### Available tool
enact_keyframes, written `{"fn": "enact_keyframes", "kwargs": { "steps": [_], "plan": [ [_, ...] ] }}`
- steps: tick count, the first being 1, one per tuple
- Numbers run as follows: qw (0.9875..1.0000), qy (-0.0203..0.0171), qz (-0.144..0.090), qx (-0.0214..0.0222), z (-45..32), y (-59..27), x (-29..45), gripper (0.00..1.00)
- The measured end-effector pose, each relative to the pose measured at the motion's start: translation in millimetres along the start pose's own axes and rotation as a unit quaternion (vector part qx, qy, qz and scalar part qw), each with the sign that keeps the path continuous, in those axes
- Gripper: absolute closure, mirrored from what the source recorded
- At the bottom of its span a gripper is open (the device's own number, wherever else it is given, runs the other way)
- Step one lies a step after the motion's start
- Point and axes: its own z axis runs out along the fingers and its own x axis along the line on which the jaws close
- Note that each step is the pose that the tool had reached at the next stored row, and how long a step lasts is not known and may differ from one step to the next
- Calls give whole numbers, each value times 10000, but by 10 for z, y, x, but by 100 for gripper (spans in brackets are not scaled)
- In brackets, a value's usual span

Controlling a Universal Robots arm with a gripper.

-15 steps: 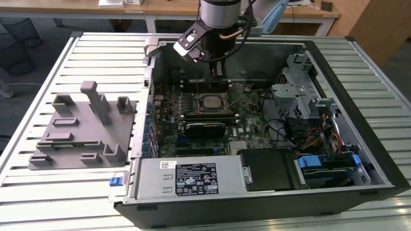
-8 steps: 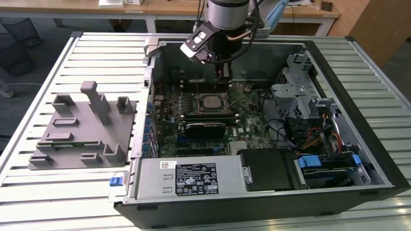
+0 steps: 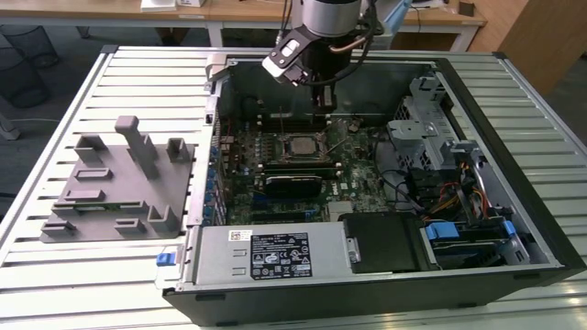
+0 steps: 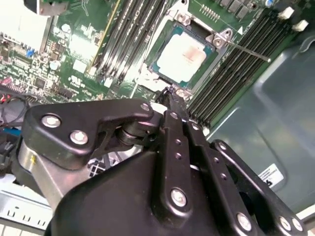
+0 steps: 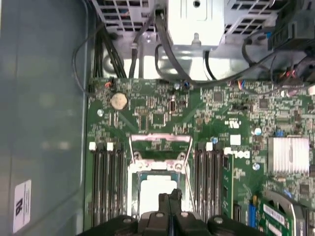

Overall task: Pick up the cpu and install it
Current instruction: 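Close the cpu cover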

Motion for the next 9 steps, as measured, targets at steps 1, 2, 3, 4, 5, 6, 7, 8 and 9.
{"fn": "enact_keyframes", "kwargs": {
  "steps": [1, 2, 3, 4, 5, 6, 7, 8, 9],
  "plan": [
    [10000, -1, 0, 1, 0, 22, 0, 89],
    [10000, -1, 0, 1, 2, 46, 0, 89],
    [10000, -1, 0, 1, 4, 73, 0, 89],
    [10000, -1, 0, 1, 6, 101, 0, 89],
    [10000, -1, 0, 1, 7, 125, -1, 89],
    [10000, -1, 0, 1, 9, 148, -1, 89],
    [10000, -1, 0, 1, 10, 171, -1, 89],
    [10000, -1, 0, 1, 12, 189, -1, 89],
    [10000, -1, 0, 1, 13, 203, 0, 89]
  ]
}}
